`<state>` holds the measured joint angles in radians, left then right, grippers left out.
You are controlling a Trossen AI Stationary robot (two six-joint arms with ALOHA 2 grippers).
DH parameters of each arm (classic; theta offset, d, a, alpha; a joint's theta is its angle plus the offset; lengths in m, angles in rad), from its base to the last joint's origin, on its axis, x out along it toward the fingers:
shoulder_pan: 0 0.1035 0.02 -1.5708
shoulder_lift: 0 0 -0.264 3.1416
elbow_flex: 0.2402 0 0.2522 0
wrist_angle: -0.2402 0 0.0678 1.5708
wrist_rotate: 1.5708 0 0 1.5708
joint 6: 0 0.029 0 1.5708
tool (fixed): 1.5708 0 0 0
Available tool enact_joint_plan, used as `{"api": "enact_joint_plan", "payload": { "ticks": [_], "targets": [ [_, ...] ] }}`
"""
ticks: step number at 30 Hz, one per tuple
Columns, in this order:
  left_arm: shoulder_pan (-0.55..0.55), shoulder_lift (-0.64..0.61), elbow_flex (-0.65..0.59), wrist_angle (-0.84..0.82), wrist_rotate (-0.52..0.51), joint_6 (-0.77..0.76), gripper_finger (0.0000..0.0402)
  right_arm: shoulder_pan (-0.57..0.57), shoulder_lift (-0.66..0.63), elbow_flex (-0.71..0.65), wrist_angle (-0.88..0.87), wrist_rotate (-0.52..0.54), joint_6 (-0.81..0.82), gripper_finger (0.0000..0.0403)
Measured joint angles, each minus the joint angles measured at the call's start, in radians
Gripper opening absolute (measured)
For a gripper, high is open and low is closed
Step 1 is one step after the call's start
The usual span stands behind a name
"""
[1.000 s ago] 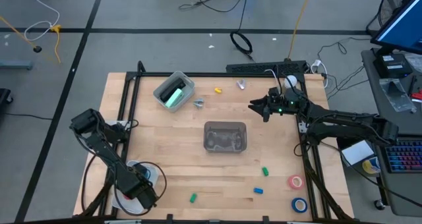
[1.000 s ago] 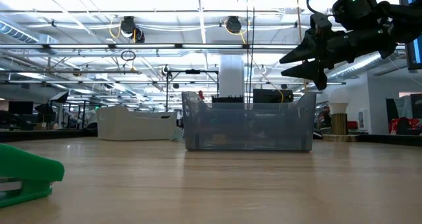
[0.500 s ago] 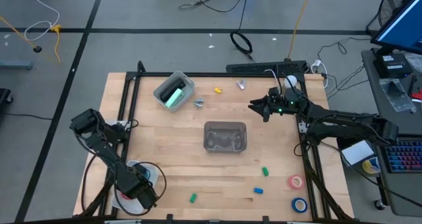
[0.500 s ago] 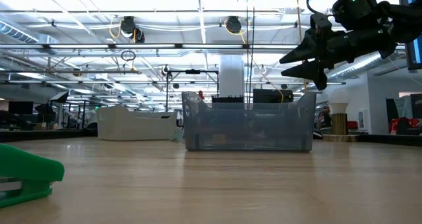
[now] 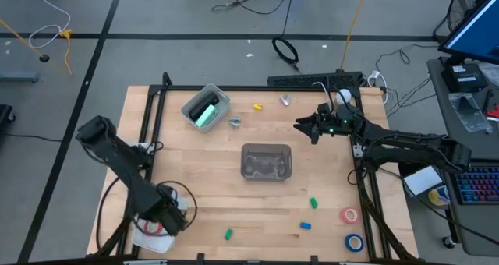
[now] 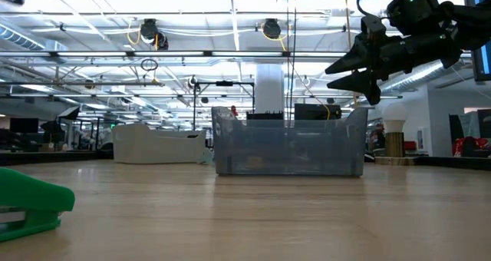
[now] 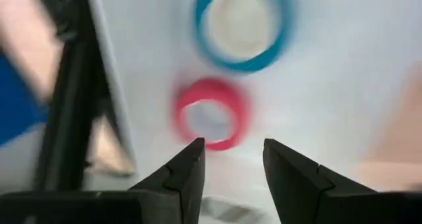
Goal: Pick and place Stapler, Stapler remover, tape
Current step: Put the pink tape into the white bin
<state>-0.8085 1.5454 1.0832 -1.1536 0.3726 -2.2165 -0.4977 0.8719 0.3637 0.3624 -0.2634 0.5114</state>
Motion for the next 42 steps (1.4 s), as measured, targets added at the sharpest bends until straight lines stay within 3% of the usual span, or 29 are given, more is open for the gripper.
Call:
{"api": "enact_joint_plan", "payload": {
  "ticks": [3,7,10,13,19,28,32,37,42],
  "targets": [
    [0.024,-0.081,0.000,0.065,-0.233,-0.038,0.0150,0.000,0.000,0.000,0.004,-0.028,0.030,0.0171],
    [0.055,-0.168,0.000,0.196,-0.644,0.012,0.0150,0.002,0.000,0.000,0.039,-0.189,0.098,0.0171],
    [0.083,-0.195,0.001,0.319,-0.933,0.162,0.0150,0.019,-0.005,0.000,0.081,-0.328,0.132,0.0171],
    [0.125,-0.197,0.001,0.448,-1.098,0.379,0.0150,0.054,-0.027,0.000,0.093,-0.382,0.182,0.0171],
    [0.220,-0.177,0.001,0.595,-1.114,0.715,0.0150,0.141,-0.123,0.000,0.066,-0.391,0.227,0.0171],
    [0.311,-0.157,0.001,0.599,-1.181,0.901,0.0150,0.300,-0.270,0.044,-0.052,-0.301,0.302,0.0171],
    [0.338,-0.157,0.001,0.600,-1.187,0.967,0.0150,0.388,-0.280,0.178,-0.319,-0.210,0.165,0.0171],
    [0.344,-0.157,0.001,0.604,-1.220,1.027,0.0150,0.482,-0.237,0.400,-0.824,-0.004,-0.062,0.0171],
    [0.343,-0.157,-0.046,0.661,-1.296,1.036,0.0150,0.568,-0.167,0.555,-1.200,0.141,-0.136,0.0171]
  ]
}}
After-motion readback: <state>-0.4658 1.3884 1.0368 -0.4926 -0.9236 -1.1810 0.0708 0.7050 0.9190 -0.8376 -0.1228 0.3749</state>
